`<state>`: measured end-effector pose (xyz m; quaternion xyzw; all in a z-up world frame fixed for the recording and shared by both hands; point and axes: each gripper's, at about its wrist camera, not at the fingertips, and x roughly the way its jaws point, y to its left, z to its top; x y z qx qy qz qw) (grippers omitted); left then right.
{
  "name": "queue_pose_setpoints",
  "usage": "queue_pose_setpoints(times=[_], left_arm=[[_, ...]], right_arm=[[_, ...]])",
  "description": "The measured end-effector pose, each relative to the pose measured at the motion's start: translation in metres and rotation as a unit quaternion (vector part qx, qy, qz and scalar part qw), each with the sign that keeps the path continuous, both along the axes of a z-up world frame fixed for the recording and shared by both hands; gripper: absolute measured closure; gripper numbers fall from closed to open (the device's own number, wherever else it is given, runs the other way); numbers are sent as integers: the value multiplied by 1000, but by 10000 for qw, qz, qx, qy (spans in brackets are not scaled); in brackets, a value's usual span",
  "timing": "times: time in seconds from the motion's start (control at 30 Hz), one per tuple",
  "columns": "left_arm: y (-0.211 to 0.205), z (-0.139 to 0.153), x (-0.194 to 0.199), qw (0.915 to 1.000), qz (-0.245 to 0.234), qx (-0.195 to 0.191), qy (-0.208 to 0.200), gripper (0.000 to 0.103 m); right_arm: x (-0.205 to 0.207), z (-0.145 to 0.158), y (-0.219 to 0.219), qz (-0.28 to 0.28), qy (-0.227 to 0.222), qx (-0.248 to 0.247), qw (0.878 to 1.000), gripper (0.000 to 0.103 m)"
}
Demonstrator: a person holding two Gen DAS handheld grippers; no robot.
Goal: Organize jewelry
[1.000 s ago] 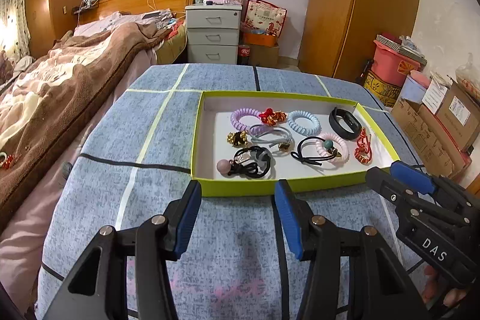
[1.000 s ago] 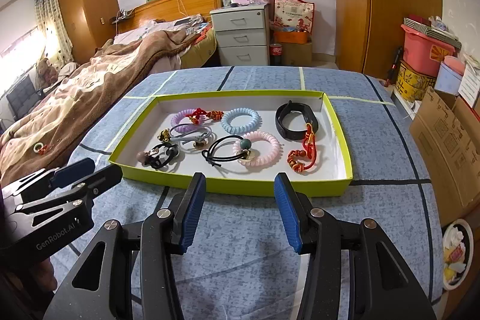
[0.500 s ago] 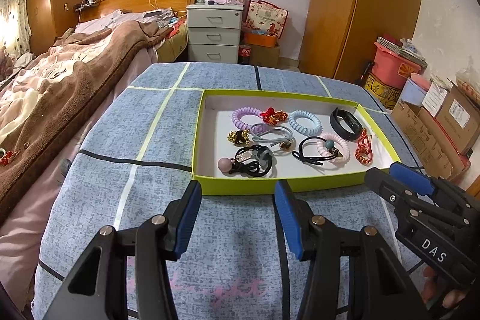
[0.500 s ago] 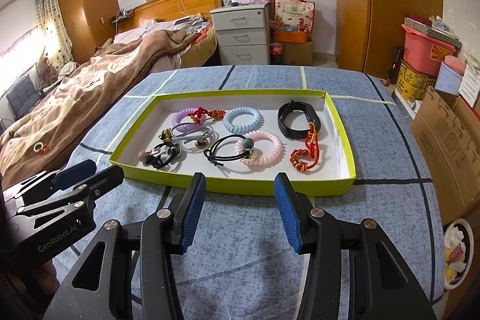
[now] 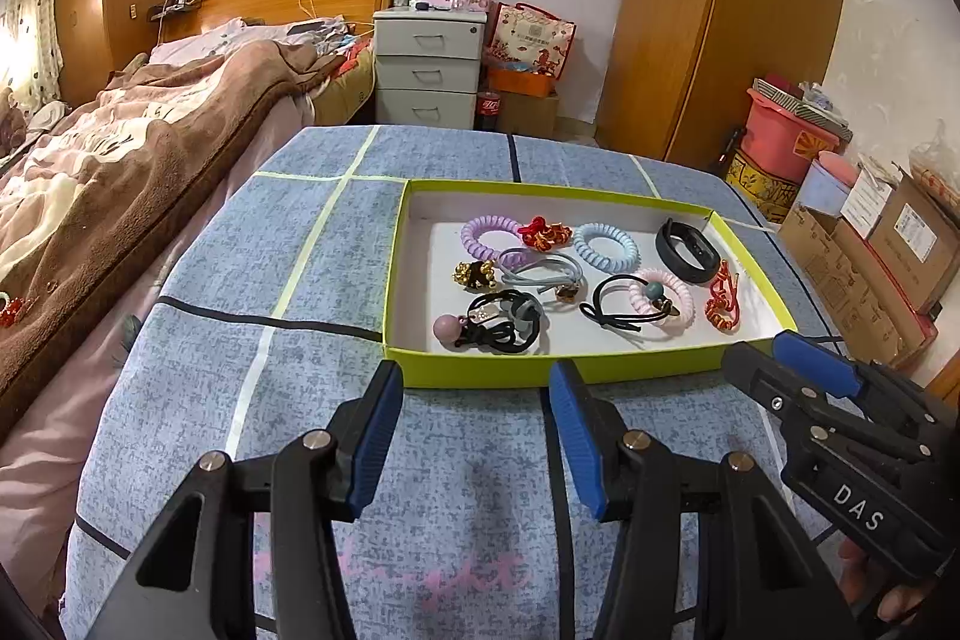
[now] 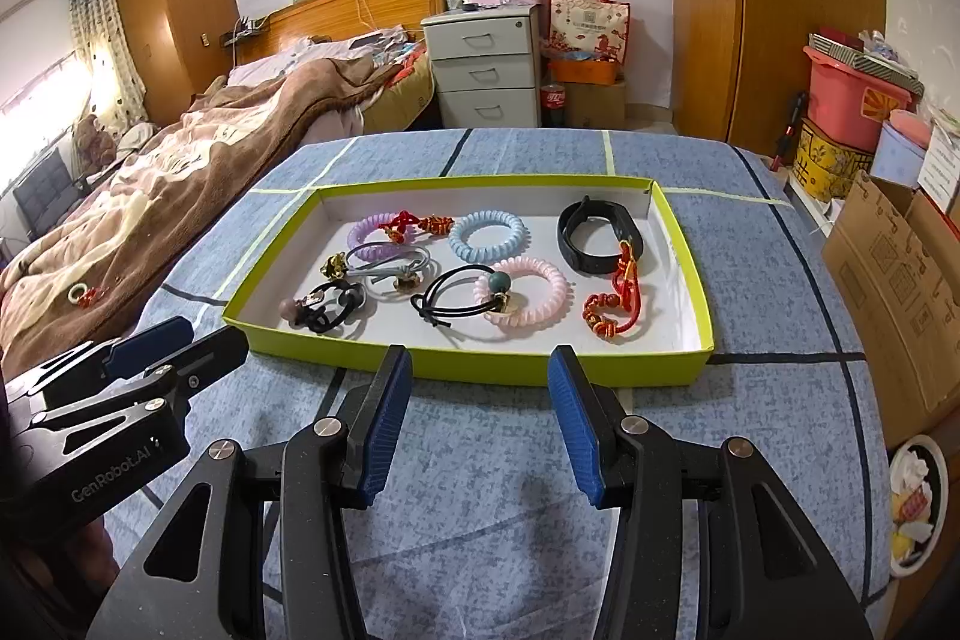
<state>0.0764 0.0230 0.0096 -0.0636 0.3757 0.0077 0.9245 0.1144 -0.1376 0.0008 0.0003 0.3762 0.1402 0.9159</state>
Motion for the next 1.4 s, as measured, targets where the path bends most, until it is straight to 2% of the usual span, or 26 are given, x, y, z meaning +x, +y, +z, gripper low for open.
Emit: queue_pose_setpoints(times=[0.73, 1.4], left_arm=[[0, 1, -3, 10000, -4, 2, 23, 50], [-2, 2, -3, 9999, 69, 151, 37, 50]], right_arm=[[-2, 1, 0, -8, 12, 0, 10000, 55], [-4, 2, 0, -23, -3, 19, 10000, 55]])
